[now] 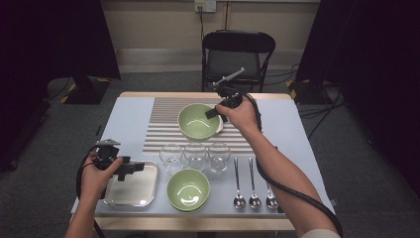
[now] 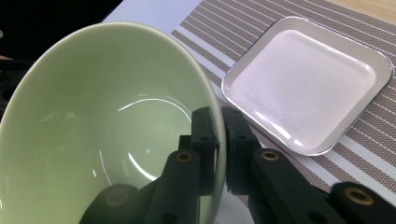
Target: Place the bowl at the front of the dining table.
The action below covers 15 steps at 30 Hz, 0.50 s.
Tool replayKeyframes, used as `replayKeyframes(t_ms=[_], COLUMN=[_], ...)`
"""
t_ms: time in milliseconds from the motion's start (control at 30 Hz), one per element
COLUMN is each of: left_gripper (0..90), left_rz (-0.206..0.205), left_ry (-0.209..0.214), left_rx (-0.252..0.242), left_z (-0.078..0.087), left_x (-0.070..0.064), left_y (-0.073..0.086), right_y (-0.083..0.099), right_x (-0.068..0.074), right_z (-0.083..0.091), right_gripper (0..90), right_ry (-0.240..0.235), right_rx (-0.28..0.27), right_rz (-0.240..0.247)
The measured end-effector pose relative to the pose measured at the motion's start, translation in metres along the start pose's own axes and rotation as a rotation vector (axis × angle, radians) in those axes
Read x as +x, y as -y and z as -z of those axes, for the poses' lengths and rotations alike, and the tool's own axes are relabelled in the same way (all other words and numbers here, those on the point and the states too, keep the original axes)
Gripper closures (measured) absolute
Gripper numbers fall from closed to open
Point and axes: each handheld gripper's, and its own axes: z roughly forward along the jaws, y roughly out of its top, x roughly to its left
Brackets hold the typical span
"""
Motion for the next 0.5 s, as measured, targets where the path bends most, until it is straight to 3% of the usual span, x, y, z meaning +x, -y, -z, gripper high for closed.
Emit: replayKeyframes(t_ms=[500], left_gripper=[20.7], left_rz=[-0.01], left_ry=[0.026], left_rx=[-0.006], left_z=[-0.001], left_x=[0.0], left_y=[0.0], right_y=[-0.006], right_x=[-0.011], right_z=[-0.006], right_gripper=[84.7], right_ry=[0.025], right_rx=[-0.003], right_rz=[-0.034])
